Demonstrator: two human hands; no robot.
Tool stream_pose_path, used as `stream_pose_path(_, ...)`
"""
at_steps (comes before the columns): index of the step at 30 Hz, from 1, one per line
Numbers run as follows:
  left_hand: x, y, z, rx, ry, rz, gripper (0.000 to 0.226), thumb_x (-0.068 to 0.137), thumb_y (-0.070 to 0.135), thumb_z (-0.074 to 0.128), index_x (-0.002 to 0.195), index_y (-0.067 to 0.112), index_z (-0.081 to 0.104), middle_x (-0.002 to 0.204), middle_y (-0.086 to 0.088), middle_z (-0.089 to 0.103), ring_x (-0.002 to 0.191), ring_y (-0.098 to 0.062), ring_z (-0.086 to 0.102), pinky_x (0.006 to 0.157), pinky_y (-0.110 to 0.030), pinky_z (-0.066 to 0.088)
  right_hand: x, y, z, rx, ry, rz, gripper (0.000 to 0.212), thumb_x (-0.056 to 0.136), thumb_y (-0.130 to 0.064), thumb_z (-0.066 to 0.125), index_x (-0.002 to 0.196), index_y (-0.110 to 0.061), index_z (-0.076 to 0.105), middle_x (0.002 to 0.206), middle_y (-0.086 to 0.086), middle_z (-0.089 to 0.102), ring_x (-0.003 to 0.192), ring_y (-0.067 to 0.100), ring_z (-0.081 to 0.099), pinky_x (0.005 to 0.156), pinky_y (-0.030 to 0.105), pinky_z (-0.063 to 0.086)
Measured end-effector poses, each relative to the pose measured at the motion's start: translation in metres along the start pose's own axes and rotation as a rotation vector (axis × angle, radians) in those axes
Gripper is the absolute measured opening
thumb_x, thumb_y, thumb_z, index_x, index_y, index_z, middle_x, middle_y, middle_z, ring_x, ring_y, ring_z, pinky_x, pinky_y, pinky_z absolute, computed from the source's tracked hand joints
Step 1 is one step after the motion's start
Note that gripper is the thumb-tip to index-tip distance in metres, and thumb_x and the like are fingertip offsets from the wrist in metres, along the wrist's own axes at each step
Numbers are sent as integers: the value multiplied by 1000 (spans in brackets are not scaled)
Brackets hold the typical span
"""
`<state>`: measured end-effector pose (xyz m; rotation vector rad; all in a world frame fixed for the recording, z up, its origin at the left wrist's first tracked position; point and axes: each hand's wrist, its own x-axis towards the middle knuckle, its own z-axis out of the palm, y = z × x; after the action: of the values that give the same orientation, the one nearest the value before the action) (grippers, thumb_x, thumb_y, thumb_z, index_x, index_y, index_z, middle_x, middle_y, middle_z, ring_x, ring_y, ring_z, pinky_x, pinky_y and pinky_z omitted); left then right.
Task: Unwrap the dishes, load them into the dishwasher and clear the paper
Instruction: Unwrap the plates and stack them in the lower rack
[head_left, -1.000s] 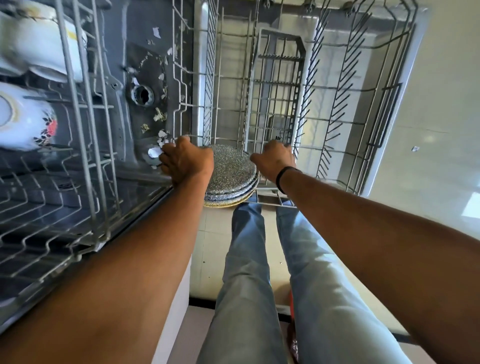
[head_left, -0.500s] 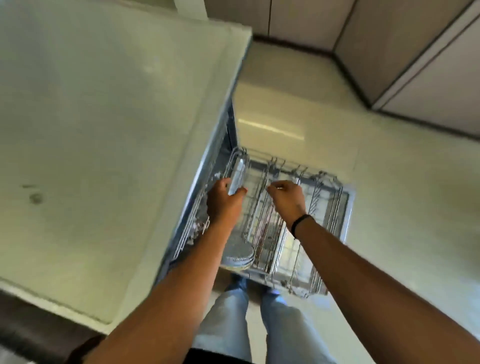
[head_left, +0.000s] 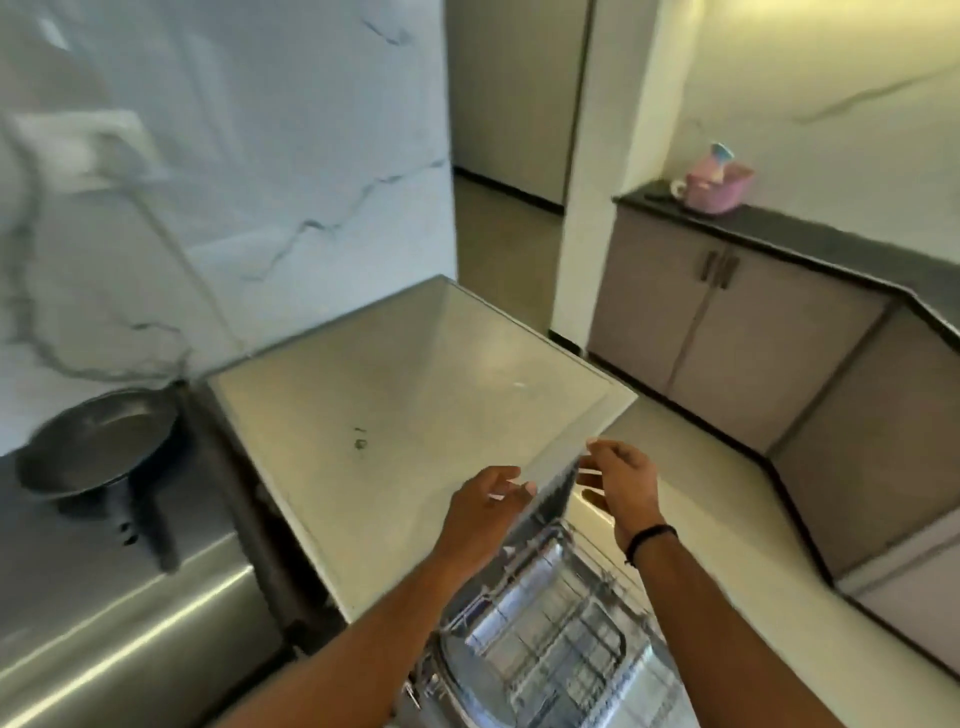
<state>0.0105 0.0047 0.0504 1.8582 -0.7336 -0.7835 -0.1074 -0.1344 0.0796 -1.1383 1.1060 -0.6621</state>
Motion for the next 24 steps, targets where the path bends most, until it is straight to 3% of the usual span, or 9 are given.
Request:
stream_pose_path(3,-19,4,-47,-48,201,-18,35,93,44,67,122,25,65,107,11,67,92,-7,66,68,-6,47,-12,-9,54,-32,-162,-30,12,98,-20,63,101,-8,67,91,14,69,74,25,64,66,32,52)
stream_pose_path(7,-52,-12,-121,-116,505,-46,38,90,49,70,120,25,67,102,3,72,94,-18,68,79,-31,55,-44,-12,136,-111,-444,-64,19,98,-19,63,109,-3,67,93,14,70,79,28,65,71,35,53)
stream_pose_path(11,-96,-29,-185,-174,728,-92,34,94,42,67,122,24,63,104,4,71,95,-13,68,82,-29,56,-84,-5,208,-229,-693,-80,19,98,-17,63,109,-2,67,93,15,70,79,28,65,70,35,52)
stream_pose_path(14,-131,-48,-227,-253,890,-122,26,92,34,70,116,23,65,90,7,70,87,-10,67,81,-30,57,-119,6,260,-315,-837,-99,16,98,-17,63,105,-4,69,91,15,71,77,28,66,68,34,53)
stream_pose_path(17,-165,-75,-264,-317,1062,-150,18,89,27,74,105,22,67,78,6,68,75,-12,65,71,-29,55,-159,23,310,-371,-959,-124,14,97,-18,64,99,-5,70,85,15,71,68,24,65,59,30,52)
stream_pose_path(19,-188,-93,-287,-348,1126,-175,18,87,30,74,102,24,66,79,3,69,75,-13,67,67,-30,55,-189,35,342,-417,-1040,-153,16,98,-18,63,100,-3,69,84,14,71,67,22,64,54,28,50)
stream_pose_path(21,-214,-116,-311,-371,1178,-194,23,84,37,73,102,28,65,86,1,70,82,-17,69,74,-37,56,-222,51,377,-458,-1116,-156,17,98,-18,63,102,-2,68,84,13,70,64,20,63,51,26,49)
stream_pose_path(24,-257,-149,-351,-404,1256,-244,23,88,33,72,108,26,64,96,0,70,89,-18,69,78,-37,56,-274,77,428,-515,-1203,-129,17,98,-17,63,104,-2,68,84,12,69,64,19,62,50,26,49)
